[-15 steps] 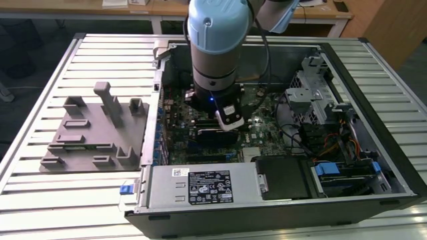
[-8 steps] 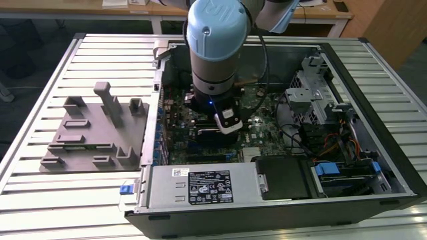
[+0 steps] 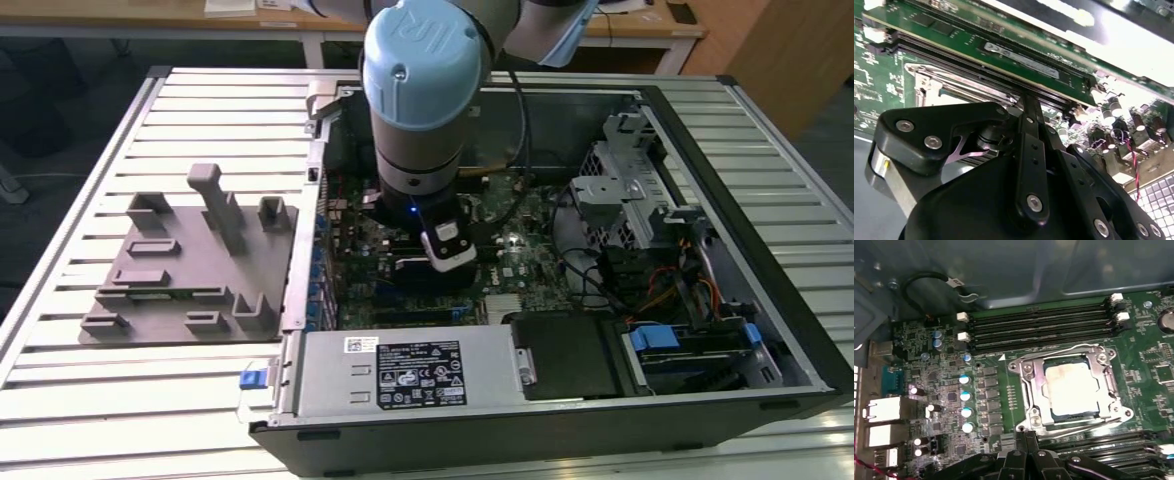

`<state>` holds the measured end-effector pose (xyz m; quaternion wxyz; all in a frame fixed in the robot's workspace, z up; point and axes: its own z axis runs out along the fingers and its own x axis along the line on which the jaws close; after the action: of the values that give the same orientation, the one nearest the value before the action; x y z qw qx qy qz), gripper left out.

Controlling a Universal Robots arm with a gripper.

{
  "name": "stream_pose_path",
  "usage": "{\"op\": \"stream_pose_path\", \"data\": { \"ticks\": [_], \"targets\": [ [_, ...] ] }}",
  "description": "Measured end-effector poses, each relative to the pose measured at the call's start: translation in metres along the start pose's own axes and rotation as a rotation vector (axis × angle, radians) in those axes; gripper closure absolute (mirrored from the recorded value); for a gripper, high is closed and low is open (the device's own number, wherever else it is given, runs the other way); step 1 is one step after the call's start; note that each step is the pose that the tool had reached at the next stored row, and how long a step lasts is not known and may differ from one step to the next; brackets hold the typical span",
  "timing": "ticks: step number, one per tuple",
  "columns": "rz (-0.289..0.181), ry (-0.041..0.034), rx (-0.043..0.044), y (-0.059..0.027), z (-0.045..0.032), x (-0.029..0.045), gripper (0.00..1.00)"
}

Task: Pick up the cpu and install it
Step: 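Install the second cpu locking lever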

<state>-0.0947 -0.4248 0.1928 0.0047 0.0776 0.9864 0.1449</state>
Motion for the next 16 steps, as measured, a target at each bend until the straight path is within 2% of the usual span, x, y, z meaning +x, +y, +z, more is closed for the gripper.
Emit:
{"op": "stream_pose_path", "data": {
  "ticks": [8,16],
  "targets": [
    [0.000,0.0015,-0.0095,0.0014,0.0032,0.0026,0.89],
    [0.000,0.0016,-0.0096,0.0007,0.0068,0.0026,0.89]
  ]
}}
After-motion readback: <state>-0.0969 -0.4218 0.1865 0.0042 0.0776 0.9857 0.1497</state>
